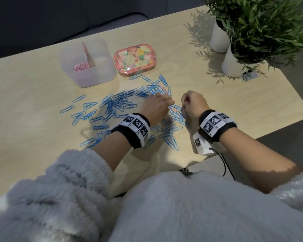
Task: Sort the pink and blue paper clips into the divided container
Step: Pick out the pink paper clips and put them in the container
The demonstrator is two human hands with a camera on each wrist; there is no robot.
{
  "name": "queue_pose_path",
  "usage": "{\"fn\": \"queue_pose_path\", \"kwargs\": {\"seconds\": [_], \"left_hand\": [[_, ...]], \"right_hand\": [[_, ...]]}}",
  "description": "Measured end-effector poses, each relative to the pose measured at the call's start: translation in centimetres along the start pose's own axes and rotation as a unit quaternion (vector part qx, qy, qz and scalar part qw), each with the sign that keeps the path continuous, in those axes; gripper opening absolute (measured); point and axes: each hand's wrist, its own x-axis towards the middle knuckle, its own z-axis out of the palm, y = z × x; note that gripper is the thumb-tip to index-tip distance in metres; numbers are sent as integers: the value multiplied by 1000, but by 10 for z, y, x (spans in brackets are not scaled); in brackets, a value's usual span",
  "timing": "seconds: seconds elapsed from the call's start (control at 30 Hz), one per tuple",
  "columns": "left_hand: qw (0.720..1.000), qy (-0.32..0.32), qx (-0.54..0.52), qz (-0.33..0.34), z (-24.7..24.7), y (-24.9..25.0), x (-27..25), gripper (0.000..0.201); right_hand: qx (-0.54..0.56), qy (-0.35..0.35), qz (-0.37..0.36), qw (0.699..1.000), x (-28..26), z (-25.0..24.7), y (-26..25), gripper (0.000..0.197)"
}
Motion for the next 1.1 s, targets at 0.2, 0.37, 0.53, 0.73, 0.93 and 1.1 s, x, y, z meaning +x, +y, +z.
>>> {"fn": "queue_pose_path", "kwargs": {"seconds": [0.2, 0.37, 0.53, 0.73, 0.93, 1.1], "left_hand": [[998, -34, 41, 18, 12, -4, 2, 38], [999, 43, 26, 14, 18, -14, -19, 43], [998, 51, 1, -38, 10, -4, -2, 25], [995, 8, -95, -26, 5, 17, 50, 23], [988, -37, -147, -35, 4, 20, 60, 22], [950, 53, -301, -65, -4, 8, 38, 15]], "right_hand": [[458, 21, 128, 879, -4, -33, 11, 31], [542, -57, 238, 804, -3, -40, 26, 30], [291, -32, 140, 946, -14, -18, 24, 33], [33, 1, 73, 997, -12, -4, 25, 6], [53, -25, 41, 997, -15, -9, 30, 12], [247, -27, 36, 968, -19, -17, 27, 27]]}}
